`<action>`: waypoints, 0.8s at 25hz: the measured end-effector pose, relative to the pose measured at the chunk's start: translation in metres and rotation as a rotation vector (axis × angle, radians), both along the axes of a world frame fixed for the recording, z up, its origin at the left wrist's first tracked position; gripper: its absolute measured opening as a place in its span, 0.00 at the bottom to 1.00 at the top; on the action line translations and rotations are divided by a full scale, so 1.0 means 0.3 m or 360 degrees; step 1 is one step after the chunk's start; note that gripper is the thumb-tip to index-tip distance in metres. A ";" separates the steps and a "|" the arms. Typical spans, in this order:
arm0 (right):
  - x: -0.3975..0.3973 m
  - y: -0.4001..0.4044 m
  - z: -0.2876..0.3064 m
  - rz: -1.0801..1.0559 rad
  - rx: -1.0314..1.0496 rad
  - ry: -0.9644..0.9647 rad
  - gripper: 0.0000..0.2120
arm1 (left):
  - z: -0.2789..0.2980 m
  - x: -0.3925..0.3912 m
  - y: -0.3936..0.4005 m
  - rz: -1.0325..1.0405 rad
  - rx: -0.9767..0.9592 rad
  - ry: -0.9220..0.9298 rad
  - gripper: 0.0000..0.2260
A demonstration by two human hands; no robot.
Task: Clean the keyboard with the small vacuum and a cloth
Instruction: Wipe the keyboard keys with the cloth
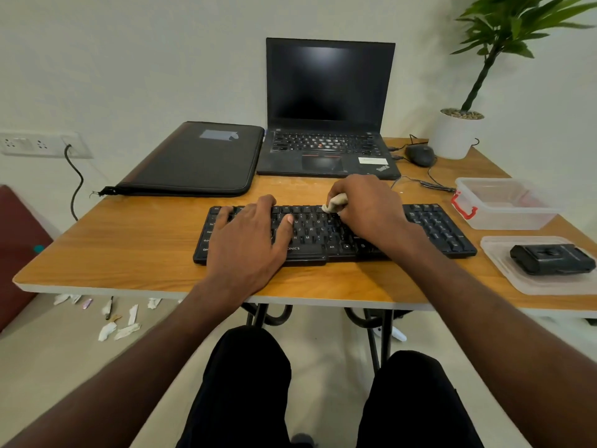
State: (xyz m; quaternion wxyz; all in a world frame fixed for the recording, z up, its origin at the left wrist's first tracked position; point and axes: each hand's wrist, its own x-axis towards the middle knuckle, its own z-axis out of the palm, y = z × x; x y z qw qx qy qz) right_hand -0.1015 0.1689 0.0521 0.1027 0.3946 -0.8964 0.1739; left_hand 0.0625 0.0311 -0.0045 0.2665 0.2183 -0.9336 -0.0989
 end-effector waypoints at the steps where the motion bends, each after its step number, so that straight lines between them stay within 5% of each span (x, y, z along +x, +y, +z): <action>1: 0.029 -0.016 0.008 0.0081 -0.0041 -0.0011 0.12 | -0.001 0.000 0.000 -0.0005 -0.0007 0.0002 0.21; 5: 0.121 -0.059 -0.023 0.0465 -0.0089 -0.0107 0.18 | -0.002 0.001 0.000 -0.0008 -0.0023 -0.0002 0.19; 20: 0.058 0.020 -0.038 0.0119 -0.0276 -0.0092 0.18 | -0.001 0.003 0.000 0.0029 -0.0034 -0.0040 0.16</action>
